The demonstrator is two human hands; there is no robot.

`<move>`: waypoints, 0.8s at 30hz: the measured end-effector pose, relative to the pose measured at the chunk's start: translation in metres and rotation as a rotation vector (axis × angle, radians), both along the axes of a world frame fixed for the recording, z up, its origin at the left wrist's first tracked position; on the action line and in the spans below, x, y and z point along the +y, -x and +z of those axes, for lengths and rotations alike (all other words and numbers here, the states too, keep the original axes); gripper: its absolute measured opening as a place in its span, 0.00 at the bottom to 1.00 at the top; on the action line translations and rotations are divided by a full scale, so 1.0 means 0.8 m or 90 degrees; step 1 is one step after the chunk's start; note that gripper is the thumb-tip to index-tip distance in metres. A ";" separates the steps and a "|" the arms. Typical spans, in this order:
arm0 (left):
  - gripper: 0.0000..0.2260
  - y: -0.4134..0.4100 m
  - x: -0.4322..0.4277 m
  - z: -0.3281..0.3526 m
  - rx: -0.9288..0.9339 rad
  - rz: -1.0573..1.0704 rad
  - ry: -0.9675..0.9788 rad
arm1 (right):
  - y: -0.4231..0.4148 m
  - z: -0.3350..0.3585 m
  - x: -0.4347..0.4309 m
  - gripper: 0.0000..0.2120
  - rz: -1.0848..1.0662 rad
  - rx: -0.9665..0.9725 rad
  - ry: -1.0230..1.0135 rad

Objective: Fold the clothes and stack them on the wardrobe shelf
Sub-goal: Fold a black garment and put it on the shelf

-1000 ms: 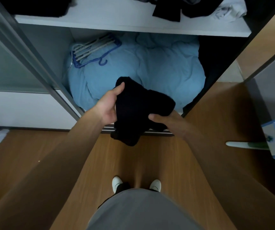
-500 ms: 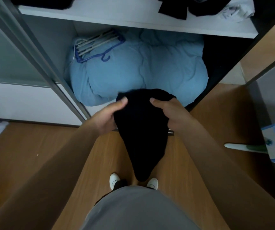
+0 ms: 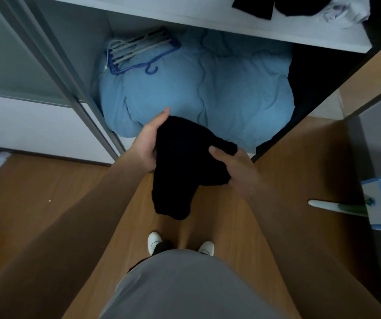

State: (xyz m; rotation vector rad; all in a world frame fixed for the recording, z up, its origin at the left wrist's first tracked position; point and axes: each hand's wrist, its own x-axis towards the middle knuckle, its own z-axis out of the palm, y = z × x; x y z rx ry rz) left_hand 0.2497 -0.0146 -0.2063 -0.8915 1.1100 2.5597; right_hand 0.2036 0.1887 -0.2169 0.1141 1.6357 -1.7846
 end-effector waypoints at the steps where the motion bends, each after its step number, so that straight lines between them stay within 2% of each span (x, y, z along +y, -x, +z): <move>1: 0.20 -0.007 -0.001 -0.005 0.038 -0.015 -0.011 | 0.003 0.004 -0.004 0.17 -0.025 -0.001 -0.015; 4: 0.15 -0.023 0.003 -0.023 0.083 -0.136 0.077 | 0.018 0.020 -0.006 0.14 -0.059 -0.048 -0.028; 7: 0.13 -0.020 0.000 -0.032 0.085 -0.103 0.183 | 0.036 0.037 0.003 0.14 -0.011 -0.038 -0.086; 9: 0.17 -0.015 -0.005 -0.031 0.052 -0.068 0.206 | 0.049 0.046 0.012 0.13 0.021 -0.027 -0.115; 11: 0.20 -0.013 -0.010 -0.031 0.035 -0.061 0.199 | 0.058 0.051 0.016 0.14 0.000 -0.051 -0.102; 14: 0.13 -0.009 -0.009 -0.028 0.023 -0.073 0.114 | 0.054 0.046 0.016 0.20 -0.092 -0.134 0.039; 17: 0.12 -0.001 -0.005 -0.019 -0.027 -0.077 0.066 | 0.024 0.028 0.008 0.23 -0.038 -0.141 0.137; 19: 0.13 0.001 -0.007 -0.017 -0.032 -0.083 0.061 | 0.011 0.016 -0.001 0.23 -0.002 -0.077 0.082; 21: 0.12 -0.006 -0.014 -0.019 0.005 -0.100 0.050 | 0.009 0.013 -0.007 0.18 -0.019 0.005 -0.017; 24: 0.15 -0.023 -0.026 -0.024 0.041 -0.175 0.069 | 0.018 0.015 -0.001 0.14 -0.039 0.000 -0.063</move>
